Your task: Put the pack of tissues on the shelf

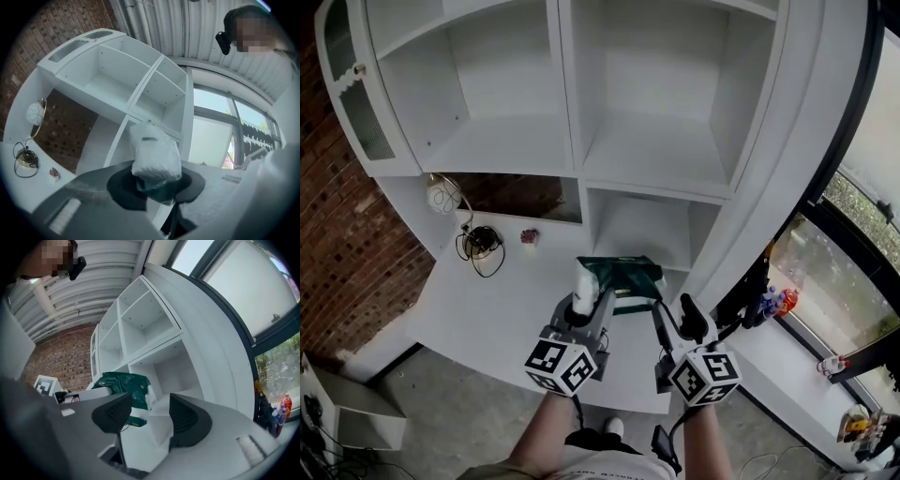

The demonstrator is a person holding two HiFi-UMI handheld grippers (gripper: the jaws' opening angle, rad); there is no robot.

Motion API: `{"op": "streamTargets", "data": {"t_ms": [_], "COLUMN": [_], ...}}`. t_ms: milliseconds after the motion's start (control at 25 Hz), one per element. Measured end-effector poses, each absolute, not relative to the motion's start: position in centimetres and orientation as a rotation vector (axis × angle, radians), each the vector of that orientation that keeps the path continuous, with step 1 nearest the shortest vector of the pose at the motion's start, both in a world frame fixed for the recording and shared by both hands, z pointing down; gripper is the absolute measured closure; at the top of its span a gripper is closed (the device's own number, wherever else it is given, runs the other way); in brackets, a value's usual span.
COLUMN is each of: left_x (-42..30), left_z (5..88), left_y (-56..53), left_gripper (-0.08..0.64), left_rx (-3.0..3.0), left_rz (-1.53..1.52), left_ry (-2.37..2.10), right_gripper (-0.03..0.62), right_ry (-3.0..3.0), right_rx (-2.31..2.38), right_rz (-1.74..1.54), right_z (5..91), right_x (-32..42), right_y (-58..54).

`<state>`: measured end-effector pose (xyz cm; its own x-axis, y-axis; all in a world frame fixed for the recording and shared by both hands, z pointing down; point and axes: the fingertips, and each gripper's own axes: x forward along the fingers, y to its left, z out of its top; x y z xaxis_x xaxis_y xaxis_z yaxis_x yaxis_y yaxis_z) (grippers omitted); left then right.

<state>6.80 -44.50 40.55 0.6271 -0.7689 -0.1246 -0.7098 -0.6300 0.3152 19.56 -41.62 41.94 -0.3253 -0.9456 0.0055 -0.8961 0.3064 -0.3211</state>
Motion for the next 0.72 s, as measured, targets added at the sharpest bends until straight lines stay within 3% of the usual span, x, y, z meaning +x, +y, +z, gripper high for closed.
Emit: {"op": "streamTargets", "data": {"t_ms": [520, 720], "left_x": [7.6, 7.6], "left_z": [41.7, 42.1], "left_y": [-46.0, -46.6], "left_gripper": [0.457, 0.457], "left_rx": [2.457, 2.418], "left_rz": [-0.497, -0.522], "left_ry": [-0.814, -0.726], "right_gripper": [0.308, 0.348], "right_ry": [2.34, 2.342], "right_rx": [-1.602, -1.627], "right_rz": [-0.525, -0.501], "right_z": [42.8, 42.6], "right_x": [17.1, 16.8], "right_y": [-43.8, -44.0]}}
